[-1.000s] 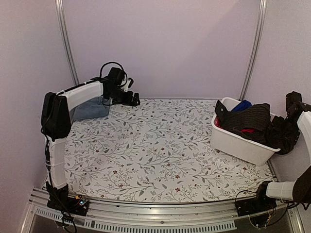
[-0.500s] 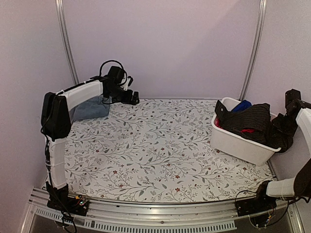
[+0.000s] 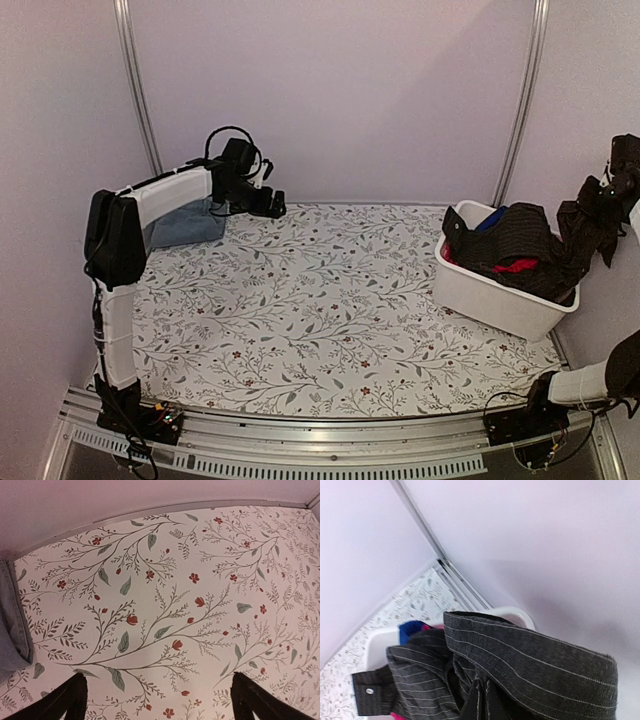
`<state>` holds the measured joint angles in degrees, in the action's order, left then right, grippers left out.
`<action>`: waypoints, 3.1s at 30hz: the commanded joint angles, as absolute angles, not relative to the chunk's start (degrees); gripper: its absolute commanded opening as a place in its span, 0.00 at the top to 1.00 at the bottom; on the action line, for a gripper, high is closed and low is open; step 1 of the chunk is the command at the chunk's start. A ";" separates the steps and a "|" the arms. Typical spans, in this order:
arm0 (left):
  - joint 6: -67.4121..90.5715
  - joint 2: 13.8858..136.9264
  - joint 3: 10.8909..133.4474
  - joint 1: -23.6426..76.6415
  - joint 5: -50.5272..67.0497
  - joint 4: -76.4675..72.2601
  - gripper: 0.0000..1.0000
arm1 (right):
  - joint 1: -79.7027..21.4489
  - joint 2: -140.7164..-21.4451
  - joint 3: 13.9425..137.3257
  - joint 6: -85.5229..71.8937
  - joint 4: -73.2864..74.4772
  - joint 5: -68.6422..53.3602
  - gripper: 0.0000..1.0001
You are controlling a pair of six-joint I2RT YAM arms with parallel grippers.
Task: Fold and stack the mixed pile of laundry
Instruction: Pick up the crumpled shirt from the bin, then place the crumpled shirt at the center of the board.
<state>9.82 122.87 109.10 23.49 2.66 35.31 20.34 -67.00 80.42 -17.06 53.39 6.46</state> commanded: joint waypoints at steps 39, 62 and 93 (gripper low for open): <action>26.01 102.15 94.29 10.76 14.43 23.29 0.00 | -36.45 -117.40 146.89 -48.04 -15.19 -36.60 1.00; 26.59 93.60 82.27 10.51 18.96 12.34 0.00 | -42.60 -125.44 146.03 -53.40 -26.62 -41.87 1.00; 12.29 99.59 73.40 20.18 23.61 19.58 0.00 | -31.54 -106.69 83.80 -19.80 21.36 -40.20 1.00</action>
